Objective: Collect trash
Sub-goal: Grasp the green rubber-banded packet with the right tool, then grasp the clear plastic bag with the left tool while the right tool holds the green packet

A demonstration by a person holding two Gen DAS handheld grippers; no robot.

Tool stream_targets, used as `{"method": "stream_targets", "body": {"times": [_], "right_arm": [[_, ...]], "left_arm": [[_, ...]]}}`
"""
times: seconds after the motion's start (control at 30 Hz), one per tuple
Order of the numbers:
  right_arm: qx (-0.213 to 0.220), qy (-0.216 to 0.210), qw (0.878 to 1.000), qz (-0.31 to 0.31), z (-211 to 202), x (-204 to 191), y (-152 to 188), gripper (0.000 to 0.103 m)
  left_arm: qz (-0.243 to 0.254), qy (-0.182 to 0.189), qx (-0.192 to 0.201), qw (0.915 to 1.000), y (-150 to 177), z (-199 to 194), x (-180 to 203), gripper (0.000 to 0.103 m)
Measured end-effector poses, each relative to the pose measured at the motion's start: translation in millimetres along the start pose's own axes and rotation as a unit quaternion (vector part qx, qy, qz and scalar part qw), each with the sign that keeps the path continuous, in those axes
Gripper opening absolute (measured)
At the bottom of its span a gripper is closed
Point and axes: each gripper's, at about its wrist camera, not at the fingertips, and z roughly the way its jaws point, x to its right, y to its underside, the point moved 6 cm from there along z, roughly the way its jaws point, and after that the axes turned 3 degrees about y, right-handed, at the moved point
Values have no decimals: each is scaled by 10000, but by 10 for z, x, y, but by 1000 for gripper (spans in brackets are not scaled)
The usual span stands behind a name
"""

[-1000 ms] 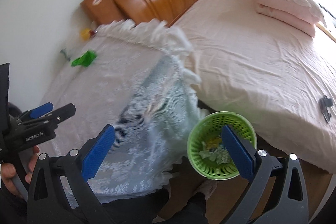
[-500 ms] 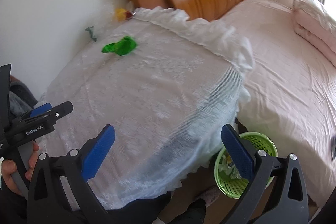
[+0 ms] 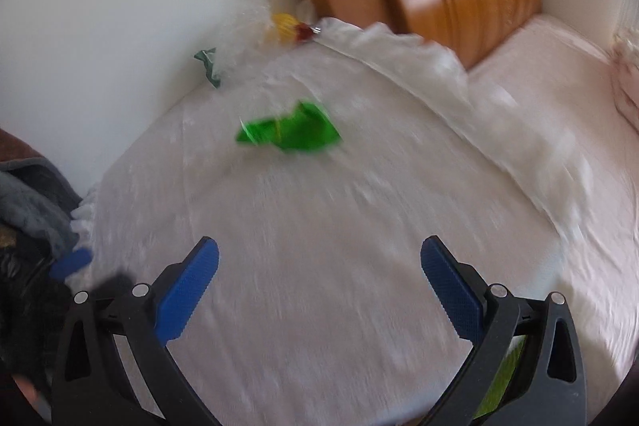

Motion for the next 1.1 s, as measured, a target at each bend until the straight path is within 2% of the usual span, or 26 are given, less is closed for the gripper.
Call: {"method": "stream_targets", "body": {"times": [0.13,0.3,0.47,0.5,0.53,0.57,0.77,1.0,1.1], "right_arm": [[66,205,9984,-518,500,-250,-382,100],[-112,334,9957,-859,937,-403,-529,100],[-16,726,9904,-1178,1144,-419,-625,100],[3,705,9906,-1174,1151,-407,-637,99],[47,631,9911,-1170,1148,-392,-655,92],[78,559,9920,-1129,1134,-365,-676,89],[109,368,9942,-1001,1067,-258,-681,77],[181,131,9975,-666,871,-92,-601,70],[272,16,9986,-453,683,-24,-541,70]], "left_arm": [[-18,0,85,10000,-99,1,-63,95],[-198,42,151,9997,-222,9,-164,95],[-383,43,206,9990,-363,34,-257,95],[-397,45,231,9989,-395,33,-267,95],[-400,23,269,9988,-441,29,-276,95],[-396,5,300,9988,-472,28,-291,95],[-290,-92,514,9982,-728,46,-275,95],[-232,-106,613,9978,-1056,214,-217,95],[-179,-23,688,9975,-1385,373,-106,95]]}}
